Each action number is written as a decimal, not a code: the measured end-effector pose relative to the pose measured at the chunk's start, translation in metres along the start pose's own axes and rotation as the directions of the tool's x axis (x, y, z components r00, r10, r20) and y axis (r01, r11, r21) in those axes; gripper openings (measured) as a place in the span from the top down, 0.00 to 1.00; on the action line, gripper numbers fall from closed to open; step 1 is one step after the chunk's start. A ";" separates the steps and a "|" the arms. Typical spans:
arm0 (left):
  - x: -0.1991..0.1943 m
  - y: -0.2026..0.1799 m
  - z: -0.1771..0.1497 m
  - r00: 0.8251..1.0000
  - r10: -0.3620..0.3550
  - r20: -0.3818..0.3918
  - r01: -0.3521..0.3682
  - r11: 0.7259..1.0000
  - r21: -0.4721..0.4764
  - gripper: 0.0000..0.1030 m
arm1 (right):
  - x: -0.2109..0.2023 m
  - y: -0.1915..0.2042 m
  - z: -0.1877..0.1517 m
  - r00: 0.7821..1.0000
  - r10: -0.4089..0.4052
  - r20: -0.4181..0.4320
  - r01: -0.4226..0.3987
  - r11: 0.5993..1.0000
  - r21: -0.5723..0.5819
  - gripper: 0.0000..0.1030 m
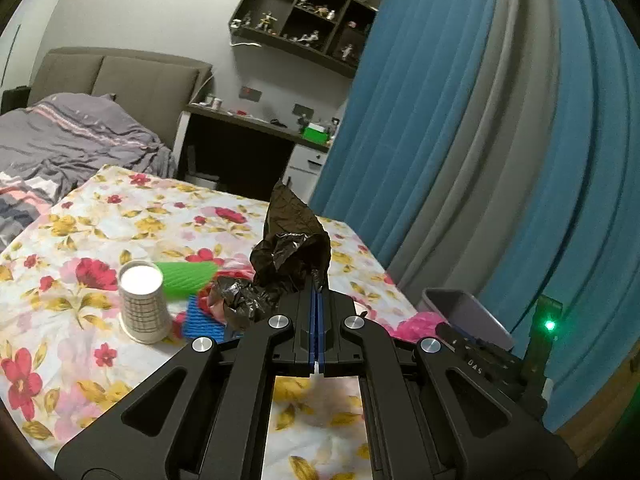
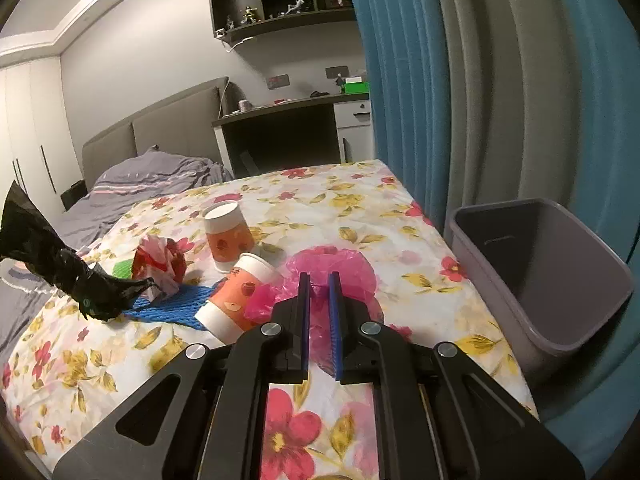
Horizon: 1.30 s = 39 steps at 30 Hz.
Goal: Collect trash
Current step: 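Carry the pink bag and black bag in both tools over the purple bin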
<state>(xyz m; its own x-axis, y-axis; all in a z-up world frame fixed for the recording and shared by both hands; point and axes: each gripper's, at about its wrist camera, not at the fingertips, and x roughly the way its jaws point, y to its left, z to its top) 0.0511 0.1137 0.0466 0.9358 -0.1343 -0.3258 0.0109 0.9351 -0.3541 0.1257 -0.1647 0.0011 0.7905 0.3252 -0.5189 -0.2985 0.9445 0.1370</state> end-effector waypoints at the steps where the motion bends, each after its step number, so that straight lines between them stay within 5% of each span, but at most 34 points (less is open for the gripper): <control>1: 0.001 -0.003 0.000 1.000 -0.004 -0.002 0.004 1.000 0.003 1.00 | -0.001 -0.002 -0.001 1.000 -0.001 0.001 0.001 1.000 0.003 0.91; 20: 0.037 -0.086 0.010 0.988 -0.146 -0.058 0.151 0.983 0.108 1.00 | -0.044 -0.046 0.018 0.994 -0.058 0.092 0.055 0.998 0.036 0.91; 33: 0.116 -0.211 0.014 0.936 -0.322 -0.144 0.346 0.919 0.192 1.00 | -0.063 -0.130 0.039 0.951 -0.274 0.143 0.261 0.960 0.104 0.91; 39: 0.167 -0.247 0.001 0.920 -0.333 -0.207 0.373 0.905 0.205 1.00 | -0.052 -0.156 0.034 0.937 -0.331 0.111 0.318 0.940 0.123 0.91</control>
<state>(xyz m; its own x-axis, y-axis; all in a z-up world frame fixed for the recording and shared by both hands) 0.2047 -0.1394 0.0803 0.7844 -0.5026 -0.3635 0.4316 0.8631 -0.2623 0.1492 -0.3271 0.0360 0.8990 -0.0032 -0.4379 0.0363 0.9971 0.0673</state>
